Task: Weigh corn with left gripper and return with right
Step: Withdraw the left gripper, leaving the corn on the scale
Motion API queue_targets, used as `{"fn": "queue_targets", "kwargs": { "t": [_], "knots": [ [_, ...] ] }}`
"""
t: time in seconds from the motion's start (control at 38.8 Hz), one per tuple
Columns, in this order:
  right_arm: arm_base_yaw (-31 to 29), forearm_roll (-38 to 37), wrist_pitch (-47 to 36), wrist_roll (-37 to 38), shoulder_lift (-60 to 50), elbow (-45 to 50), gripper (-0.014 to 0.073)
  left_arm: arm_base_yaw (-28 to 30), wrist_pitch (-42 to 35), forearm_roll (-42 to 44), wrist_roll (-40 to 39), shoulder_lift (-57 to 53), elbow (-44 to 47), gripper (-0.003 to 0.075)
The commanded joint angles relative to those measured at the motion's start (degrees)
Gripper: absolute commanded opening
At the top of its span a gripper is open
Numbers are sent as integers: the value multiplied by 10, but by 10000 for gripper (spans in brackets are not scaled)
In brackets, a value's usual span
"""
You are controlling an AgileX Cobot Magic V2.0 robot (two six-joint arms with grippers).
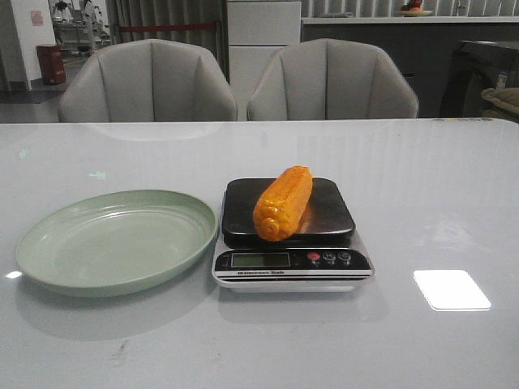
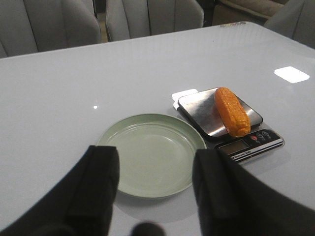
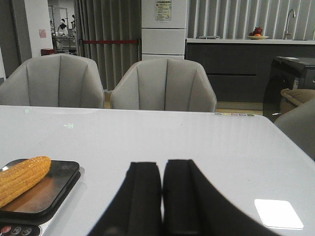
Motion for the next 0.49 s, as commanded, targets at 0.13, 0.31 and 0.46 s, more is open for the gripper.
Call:
{"fn": "queue_targets", "kwargs": {
  "t": [0.13,0.31,0.46],
  "knots": [
    [-3,-5,-45,-4,-11,4,184,-1,-43,6,-1,-95,26,116],
    [-3,-5,-48,-4,-11,4,184,-1,-51,12,-1,-123,26,125],
    [-5,-8,-78,-18,-11,4,184,-1,-54,15,-1,-123,26,125]
  ]
}}
